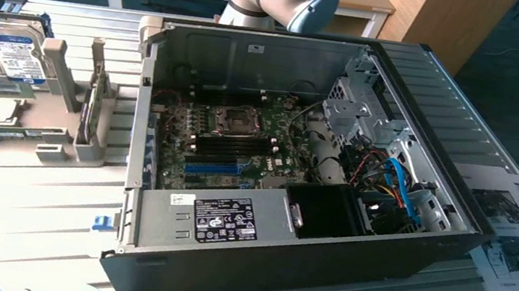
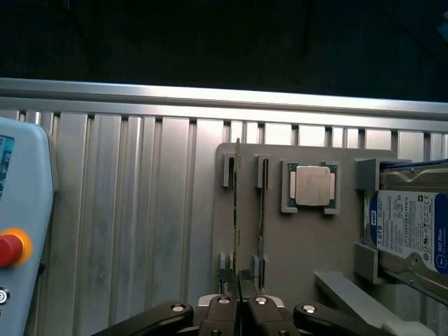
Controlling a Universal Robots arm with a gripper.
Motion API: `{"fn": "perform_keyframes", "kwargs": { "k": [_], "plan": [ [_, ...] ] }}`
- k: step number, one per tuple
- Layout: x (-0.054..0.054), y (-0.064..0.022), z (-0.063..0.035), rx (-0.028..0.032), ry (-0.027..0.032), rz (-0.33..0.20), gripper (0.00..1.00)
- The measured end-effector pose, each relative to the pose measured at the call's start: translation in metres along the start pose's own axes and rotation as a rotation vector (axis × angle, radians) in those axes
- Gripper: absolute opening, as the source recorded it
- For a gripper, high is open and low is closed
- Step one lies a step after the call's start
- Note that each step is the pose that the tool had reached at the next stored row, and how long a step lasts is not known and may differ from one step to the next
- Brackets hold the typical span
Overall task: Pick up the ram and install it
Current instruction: 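Pick up the ram and move it above insertion slot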
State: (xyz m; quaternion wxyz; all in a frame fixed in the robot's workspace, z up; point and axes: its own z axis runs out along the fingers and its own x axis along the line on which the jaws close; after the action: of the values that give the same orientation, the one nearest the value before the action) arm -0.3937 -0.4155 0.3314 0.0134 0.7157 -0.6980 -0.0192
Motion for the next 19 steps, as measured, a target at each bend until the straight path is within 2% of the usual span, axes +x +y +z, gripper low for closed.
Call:
{"fn": "perform_keyframes", "kwargs": {
  "k": [19],
  "plan": [
    [0.0, 0.0011, -0.0232, 0.0, 0.0, 0.0, 0.12]
  ]
}}
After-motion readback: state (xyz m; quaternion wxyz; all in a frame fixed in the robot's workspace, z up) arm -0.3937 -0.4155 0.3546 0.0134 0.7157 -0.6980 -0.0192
